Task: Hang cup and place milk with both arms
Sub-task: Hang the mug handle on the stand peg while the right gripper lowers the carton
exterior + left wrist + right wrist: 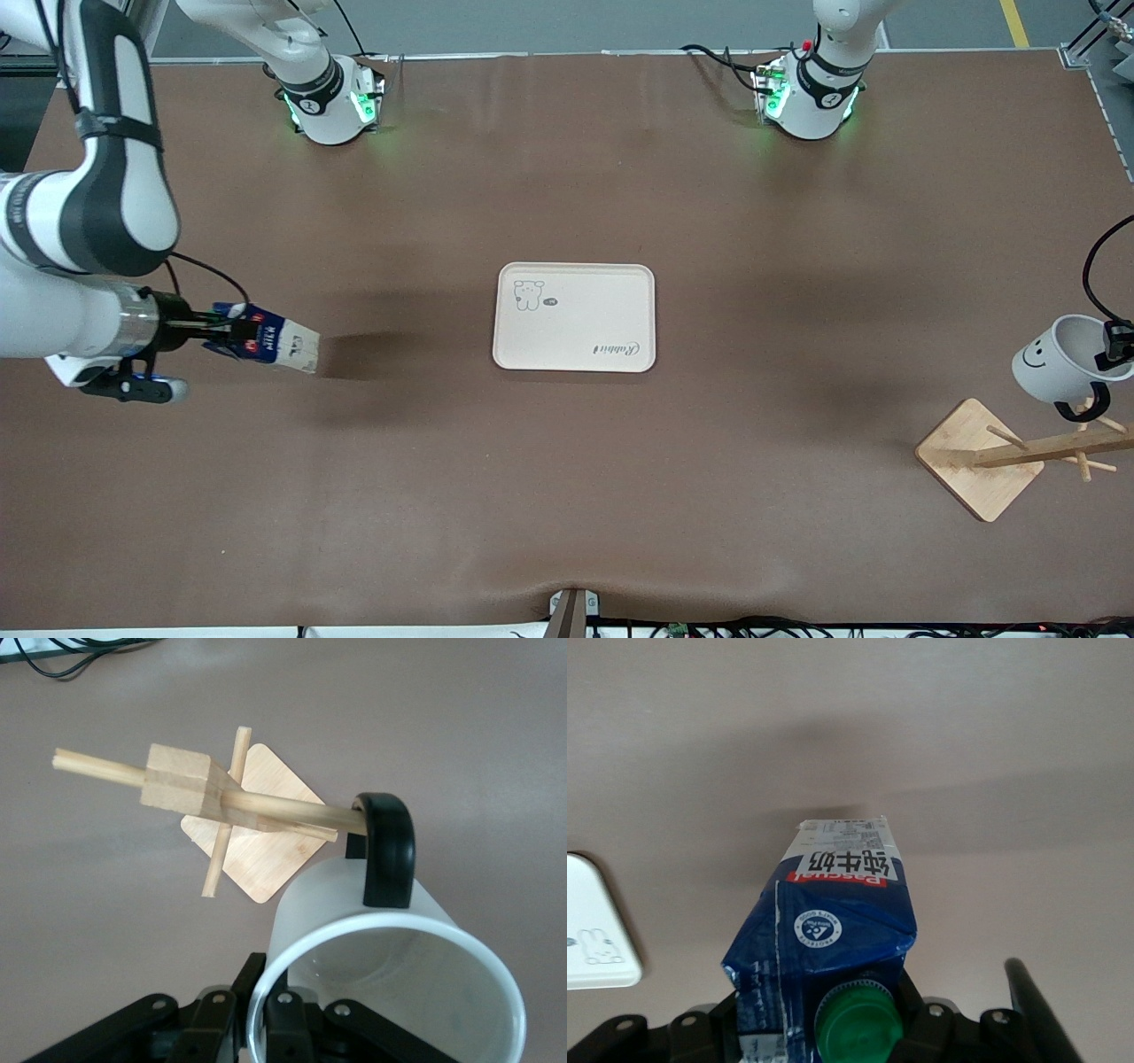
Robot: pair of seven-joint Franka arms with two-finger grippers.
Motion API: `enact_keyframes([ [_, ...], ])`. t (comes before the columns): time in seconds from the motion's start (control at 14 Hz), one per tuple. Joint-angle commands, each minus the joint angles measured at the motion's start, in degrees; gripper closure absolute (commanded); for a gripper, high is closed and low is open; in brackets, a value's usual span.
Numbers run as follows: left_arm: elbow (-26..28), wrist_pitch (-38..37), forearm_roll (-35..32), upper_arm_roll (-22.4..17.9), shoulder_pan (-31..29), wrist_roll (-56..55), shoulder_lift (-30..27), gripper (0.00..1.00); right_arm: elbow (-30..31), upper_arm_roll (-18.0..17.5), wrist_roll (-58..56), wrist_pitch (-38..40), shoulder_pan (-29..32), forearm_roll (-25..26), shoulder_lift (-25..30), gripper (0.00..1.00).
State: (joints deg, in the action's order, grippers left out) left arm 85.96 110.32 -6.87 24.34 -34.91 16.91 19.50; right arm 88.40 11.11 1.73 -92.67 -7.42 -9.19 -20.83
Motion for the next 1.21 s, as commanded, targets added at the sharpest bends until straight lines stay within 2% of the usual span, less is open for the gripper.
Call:
enact_keyframes([
  [0.0,-2.7,-0.5,-0.6,0.0,-0.2,2.7,1.8,1.00,4.9,-1.2,-5.1,-3.5,3.7,2.1,2.5,0.95],
  [0.36,-4.1,-0.5,-0.6,-1.1,-0.7,5.8,3.1,1.00,13.7,-1.2,-14.0,-11.5,9.8,2.9,2.7,0.96],
  [0.5,-4.8,-0.4,-0.6,-1.2,-0.7,6.8,3.9,1.00,17.8,-1.2,-14.3,-15.6,10.0,3.2,3.9,0.96],
  [0.64,-5.1,-0.4,-0.6,-1.2,-0.6,6.1,4.1,1.00,19.5,-1.2,-14.2,-16.0,10.0,3.2,4.1,0.92],
  [0.71,-5.4,-0.4,-0.6,-1.2,-0.6,6.0,4.2,0.86,20.1,-1.2,-14.2,-16.0,10.2,3.2,4.0,0.78],
  [0.79,-5.5,-0.4,-0.5,-1.2,-0.6,5.9,4.3,0.46,20.1,-1.2,-14.3,-15.7,10.3,3.2,4.0,0.49],
  [0.86,-5.5,-0.4,-0.4,-1.2,-0.6,5.8,4.3,0.13,19.9,-1.2,-14.3,-15.6,10.2,3.2,3.9,0.00],
  [0.93,-5.6,-0.4,-0.2,-1.2,-0.6,4.9,4.2,0.00,19.3,-1.2,-14.3,-15.5,10.2,3.2,3.6,0.00],
  [1.14,-5.5,-1.2,0.4,-1.1,-0.5,3.4,3.4,0.00,18.2,-1.3,-14.2,-15.3,10.0,3.2,3.3,0.00],
])
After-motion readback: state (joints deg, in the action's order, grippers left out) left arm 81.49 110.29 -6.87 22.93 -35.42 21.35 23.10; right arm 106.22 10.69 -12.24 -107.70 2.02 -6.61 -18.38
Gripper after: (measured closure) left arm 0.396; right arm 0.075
